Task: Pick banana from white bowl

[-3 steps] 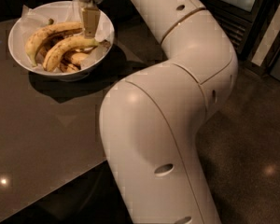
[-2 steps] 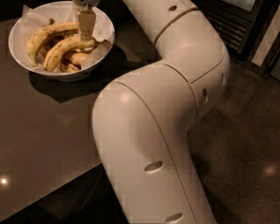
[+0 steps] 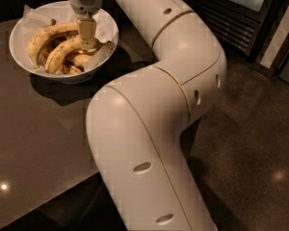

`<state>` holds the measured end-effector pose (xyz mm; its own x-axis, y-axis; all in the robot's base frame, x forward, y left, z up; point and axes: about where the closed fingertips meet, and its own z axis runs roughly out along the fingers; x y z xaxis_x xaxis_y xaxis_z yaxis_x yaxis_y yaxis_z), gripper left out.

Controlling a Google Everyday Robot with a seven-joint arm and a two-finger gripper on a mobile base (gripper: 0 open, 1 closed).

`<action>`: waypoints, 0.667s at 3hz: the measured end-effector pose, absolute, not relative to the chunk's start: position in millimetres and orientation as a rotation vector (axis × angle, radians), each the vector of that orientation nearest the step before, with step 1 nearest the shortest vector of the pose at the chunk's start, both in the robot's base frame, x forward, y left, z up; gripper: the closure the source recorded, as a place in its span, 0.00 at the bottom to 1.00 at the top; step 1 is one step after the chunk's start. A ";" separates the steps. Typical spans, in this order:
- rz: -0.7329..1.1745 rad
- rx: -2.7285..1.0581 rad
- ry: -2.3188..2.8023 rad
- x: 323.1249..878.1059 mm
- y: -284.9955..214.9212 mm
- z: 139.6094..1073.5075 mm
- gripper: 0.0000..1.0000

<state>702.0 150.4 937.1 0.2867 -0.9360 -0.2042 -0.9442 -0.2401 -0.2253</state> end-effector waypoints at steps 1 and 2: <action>0.043 -2.269 1.733 704.9 150.9 926.8 0.45; 0.047 -2.281 1.750 707.0 150.2 917.9 0.46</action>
Offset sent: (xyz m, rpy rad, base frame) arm -0.0285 -0.0396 -0.0214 -0.1891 0.2150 0.0057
